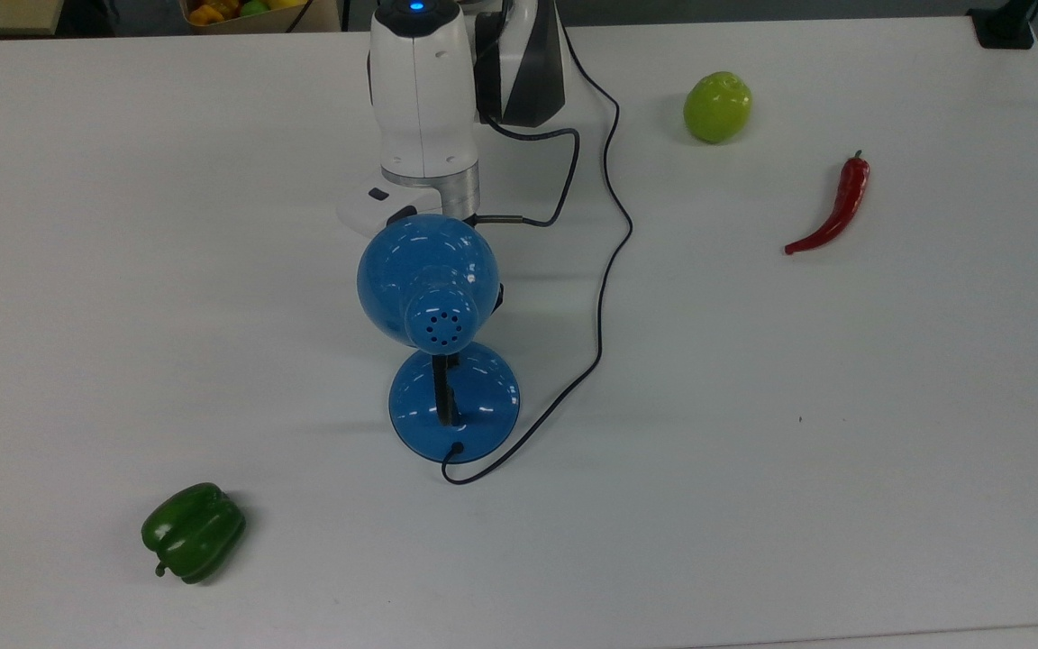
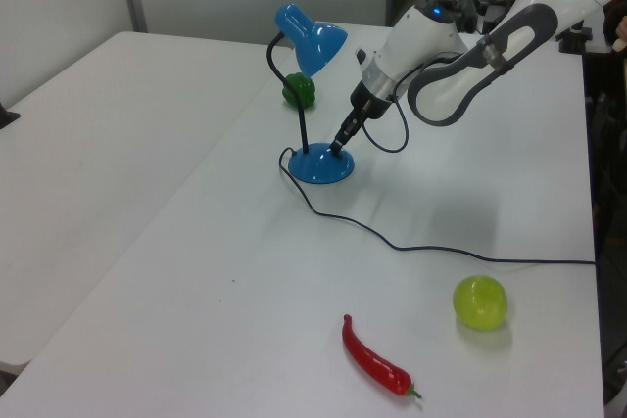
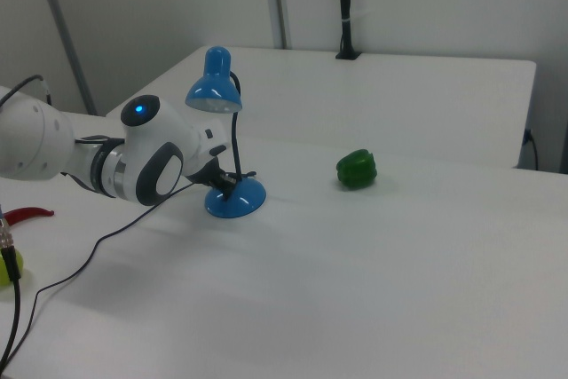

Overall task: Turn on desk lamp
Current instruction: 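Press down on the switch on the blue lamp base with the gripper, then lift the gripper up off the lit lamp base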

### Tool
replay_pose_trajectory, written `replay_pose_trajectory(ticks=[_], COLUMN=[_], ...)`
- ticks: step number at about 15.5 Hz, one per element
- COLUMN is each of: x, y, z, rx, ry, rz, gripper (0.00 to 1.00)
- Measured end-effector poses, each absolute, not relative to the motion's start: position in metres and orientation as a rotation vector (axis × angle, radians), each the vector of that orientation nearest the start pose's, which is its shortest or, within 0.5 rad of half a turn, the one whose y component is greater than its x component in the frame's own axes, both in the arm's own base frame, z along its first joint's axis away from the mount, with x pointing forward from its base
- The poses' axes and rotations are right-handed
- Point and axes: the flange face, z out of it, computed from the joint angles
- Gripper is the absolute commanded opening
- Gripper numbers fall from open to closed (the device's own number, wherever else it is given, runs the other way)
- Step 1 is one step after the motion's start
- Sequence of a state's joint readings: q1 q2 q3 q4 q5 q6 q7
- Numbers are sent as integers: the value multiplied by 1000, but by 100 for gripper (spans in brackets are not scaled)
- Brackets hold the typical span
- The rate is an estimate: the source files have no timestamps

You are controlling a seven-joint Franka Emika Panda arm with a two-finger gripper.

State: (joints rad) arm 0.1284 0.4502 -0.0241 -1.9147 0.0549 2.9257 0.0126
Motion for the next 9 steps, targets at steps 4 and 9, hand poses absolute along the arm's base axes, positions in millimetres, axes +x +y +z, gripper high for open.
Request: replay_pose_trajectory(ticks=[4,9], x=[668,668], y=[68,68], z=[321,320], rx=[-2970,-2972], ry=[-70,-73], rz=[-858,-857], gripper=[0,0])
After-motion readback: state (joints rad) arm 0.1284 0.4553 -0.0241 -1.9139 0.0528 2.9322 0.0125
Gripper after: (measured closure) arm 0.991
